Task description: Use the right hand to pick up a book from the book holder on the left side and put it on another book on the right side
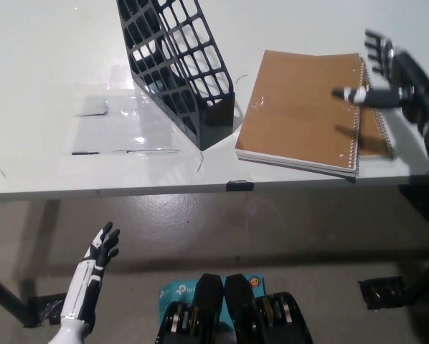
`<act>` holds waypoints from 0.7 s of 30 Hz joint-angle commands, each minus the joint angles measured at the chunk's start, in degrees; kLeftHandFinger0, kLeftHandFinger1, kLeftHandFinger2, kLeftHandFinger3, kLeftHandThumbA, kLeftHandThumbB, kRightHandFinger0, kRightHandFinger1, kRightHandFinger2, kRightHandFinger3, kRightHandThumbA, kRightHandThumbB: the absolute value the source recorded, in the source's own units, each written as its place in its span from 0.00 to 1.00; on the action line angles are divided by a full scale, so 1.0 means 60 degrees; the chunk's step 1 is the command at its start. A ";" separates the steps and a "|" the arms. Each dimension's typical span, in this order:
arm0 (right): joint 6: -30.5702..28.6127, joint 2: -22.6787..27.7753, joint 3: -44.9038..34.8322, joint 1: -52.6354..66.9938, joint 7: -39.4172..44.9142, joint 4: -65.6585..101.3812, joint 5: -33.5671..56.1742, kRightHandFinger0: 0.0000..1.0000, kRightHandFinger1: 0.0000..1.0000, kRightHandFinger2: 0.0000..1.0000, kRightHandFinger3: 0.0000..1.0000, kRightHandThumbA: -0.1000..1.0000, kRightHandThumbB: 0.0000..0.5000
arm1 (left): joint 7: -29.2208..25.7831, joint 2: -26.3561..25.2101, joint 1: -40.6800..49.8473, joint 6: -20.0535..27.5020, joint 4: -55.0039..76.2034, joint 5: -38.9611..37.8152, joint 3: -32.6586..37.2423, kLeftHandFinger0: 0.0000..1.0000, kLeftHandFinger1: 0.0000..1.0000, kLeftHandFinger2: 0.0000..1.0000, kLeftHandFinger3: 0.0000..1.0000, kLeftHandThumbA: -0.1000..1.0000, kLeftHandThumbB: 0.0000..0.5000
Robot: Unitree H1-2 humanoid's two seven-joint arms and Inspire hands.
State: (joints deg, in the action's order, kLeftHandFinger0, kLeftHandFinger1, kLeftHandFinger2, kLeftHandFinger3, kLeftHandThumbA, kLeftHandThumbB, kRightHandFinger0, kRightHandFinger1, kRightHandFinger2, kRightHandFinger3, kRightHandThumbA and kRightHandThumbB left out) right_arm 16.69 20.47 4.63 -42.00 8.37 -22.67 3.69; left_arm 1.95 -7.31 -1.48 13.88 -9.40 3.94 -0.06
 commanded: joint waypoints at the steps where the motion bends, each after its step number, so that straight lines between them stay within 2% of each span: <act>1: -0.0089 0.0804 -0.0916 0.1828 0.0222 1.1595 0.1366 1.00 1.00 1.00 1.00 1.00 0.70 | 0.0852 -0.0554 -0.1373 -0.0317 0.0408 -0.0971 -0.0090 1.00 1.00 1.00 1.00 1.00 0.51; 2: -0.0105 0.0712 -0.0873 0.2029 0.0181 1.1694 0.1375 1.00 1.00 1.00 1.00 0.98 0.72 | 0.0858 -0.0559 -0.1387 -0.0329 0.0400 -0.0961 -0.0084 1.00 1.00 1.00 1.00 1.00 0.50; 5: -0.0281 0.0485 -0.0723 0.2606 0.0121 1.1917 0.1379 1.00 1.00 1.00 1.00 0.99 0.71 | 0.0815 -0.0560 -0.1493 -0.0233 0.0264 -0.0945 -0.0116 1.00 1.00 1.00 1.00 1.00 0.46; 8: -0.0428 0.0209 -0.0656 0.3134 -0.0011 1.2083 0.1415 1.00 1.00 1.00 1.00 0.99 0.77 | 0.0824 -0.0546 -0.1500 -0.0303 0.0250 -0.0941 -0.0104 1.00 1.00 1.00 1.00 1.00 0.49; 9: -0.0524 0.0076 -0.0630 0.3360 -0.0060 1.2045 0.1389 1.00 1.00 1.00 1.00 0.98 0.75 | 0.0831 -0.0530 -0.1492 -0.0378 0.0263 -0.0962 -0.0104 1.00 1.00 1.00 1.00 1.00 0.50; 10: -0.0674 -0.0088 -0.0556 0.3582 -0.0082 1.1929 0.1279 1.00 1.00 1.00 1.00 0.98 0.73 | 0.0833 -0.0512 -0.1460 -0.0409 0.0286 -0.0977 -0.0098 1.00 1.00 1.00 1.00 1.00 0.50; 11: -0.0992 -0.0181 -0.0410 0.3900 0.0018 1.1658 0.1145 1.00 1.00 1.00 1.00 0.98 0.63 | 0.0845 -0.0496 -0.1423 -0.0348 0.0268 -0.1006 -0.0090 1.00 1.00 1.00 1.00 1.00 0.47; 12: -0.1089 -0.0235 -0.0357 0.4095 0.0076 1.1518 0.1191 1.00 1.00 1.00 1.00 0.97 0.59 | 0.0847 -0.0490 -0.1378 -0.0334 0.0265 -0.0995 -0.0077 1.00 1.00 1.00 1.00 1.00 0.44; 15: -0.1668 -0.0587 -0.0067 0.5076 0.0221 1.0517 0.1078 1.00 1.00 1.00 1.00 0.99 0.59 | 0.0893 -0.0542 -0.1103 -0.0242 0.0269 -0.0962 -0.0035 1.00 1.00 1.00 1.00 1.00 0.45; 18: -0.2411 -0.1179 0.0114 0.5842 -0.0140 0.8809 0.0141 1.00 1.00 1.00 1.00 1.00 0.57 | 0.0988 -0.0573 -0.0715 -0.0283 0.0442 -0.1037 0.0023 1.00 1.00 1.00 1.00 1.00 0.43; 20: -0.2882 -0.1449 0.0167 0.6101 -0.0282 0.7910 -0.0130 1.00 1.00 1.00 1.00 0.97 0.52 | 0.1064 -0.0644 -0.0553 -0.0307 0.0523 -0.1056 0.0032 1.00 1.00 1.00 1.00 1.00 0.43; 21: -0.3323 -0.1599 0.0242 0.6272 -0.0471 0.7055 -0.0523 1.00 1.00 1.00 1.00 0.93 0.43 | 0.1100 -0.0683 -0.0405 -0.0312 0.0595 -0.1051 0.0042 1.00 1.00 1.00 1.00 1.00 0.42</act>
State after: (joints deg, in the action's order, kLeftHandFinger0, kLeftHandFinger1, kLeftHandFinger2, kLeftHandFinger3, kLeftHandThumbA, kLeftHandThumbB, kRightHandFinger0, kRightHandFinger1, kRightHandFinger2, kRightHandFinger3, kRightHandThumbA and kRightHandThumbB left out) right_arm 13.77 14.92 5.23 -9.70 8.28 15.72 3.74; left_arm 3.39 -8.34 -4.86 13.52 -9.78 2.66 -0.02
